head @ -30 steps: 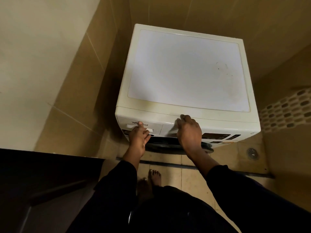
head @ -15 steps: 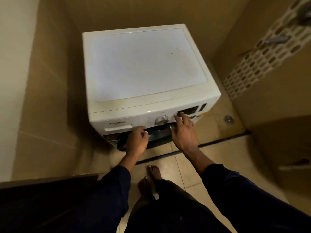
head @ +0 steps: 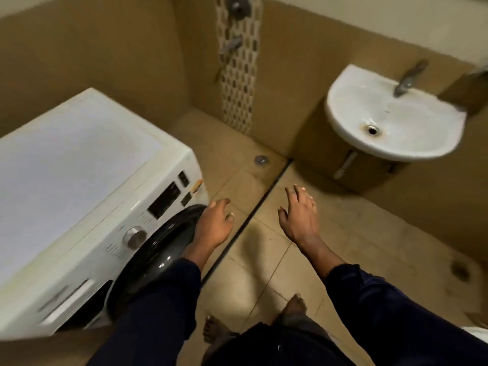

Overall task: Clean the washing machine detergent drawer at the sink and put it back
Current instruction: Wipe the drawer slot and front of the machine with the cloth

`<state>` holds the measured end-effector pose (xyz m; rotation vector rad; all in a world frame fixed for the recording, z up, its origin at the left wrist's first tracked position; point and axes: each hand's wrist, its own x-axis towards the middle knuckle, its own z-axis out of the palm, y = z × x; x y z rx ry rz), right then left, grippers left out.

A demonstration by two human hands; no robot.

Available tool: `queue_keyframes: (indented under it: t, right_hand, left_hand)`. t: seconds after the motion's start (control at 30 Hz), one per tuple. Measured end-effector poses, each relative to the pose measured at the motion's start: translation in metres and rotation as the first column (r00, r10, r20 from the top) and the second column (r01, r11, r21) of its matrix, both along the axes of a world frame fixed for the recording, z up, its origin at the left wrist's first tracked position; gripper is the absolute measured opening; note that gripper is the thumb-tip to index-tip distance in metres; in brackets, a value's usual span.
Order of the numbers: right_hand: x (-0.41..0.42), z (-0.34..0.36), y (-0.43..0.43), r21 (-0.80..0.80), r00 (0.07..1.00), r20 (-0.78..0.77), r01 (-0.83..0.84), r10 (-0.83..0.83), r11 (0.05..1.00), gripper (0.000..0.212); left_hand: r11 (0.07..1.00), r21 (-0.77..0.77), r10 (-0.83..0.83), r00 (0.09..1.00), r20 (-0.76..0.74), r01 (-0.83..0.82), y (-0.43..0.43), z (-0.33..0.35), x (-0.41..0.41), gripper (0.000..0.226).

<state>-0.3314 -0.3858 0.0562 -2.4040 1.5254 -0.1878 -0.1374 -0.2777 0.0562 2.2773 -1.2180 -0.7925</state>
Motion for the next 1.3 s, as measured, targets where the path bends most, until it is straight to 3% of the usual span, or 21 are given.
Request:
queue_keyframes:
  t: [0.37, 0.7, 1.07, 1.3]
  right_hand:
    - [-0.199, 0.024, -0.158, -0.050, 0.938, 0.060, 0.345, -0.342, 0.937, 0.059]
    - [-0.296, 0.048, -0.284, -0.111, 0.835, 0.112, 0.550, -0.539, 0.828, 0.062]
    - [-0.337, 0.102, -0.440, -0.296, 0.791, 0.053, 0.596, -0.610, 0.747, 0.071]
    - [-0.354, 0.126, -0.523, -0.327, 0.836, -0.020, 0.513, -0.548, 0.794, 0.078]
  left_hand:
    - [0.938, -0.088, -0.329, 0.942, 0.070, 0.334, -0.213, 0.031, -0.173, 0.047]
    - [0.825, -0.121, -0.534, 0.831, 0.156, 0.552, -0.380, 0.048, -0.244, 0.049]
    - [0.681, -0.147, -0.681, 0.695, 0.231, 0.717, -0.559, 0.069, -0.276, 0.047]
    - [0.666, -0.112, -0.706, 0.672, 0.225, 0.737, -0.622, 0.066, -0.282, 0.048]
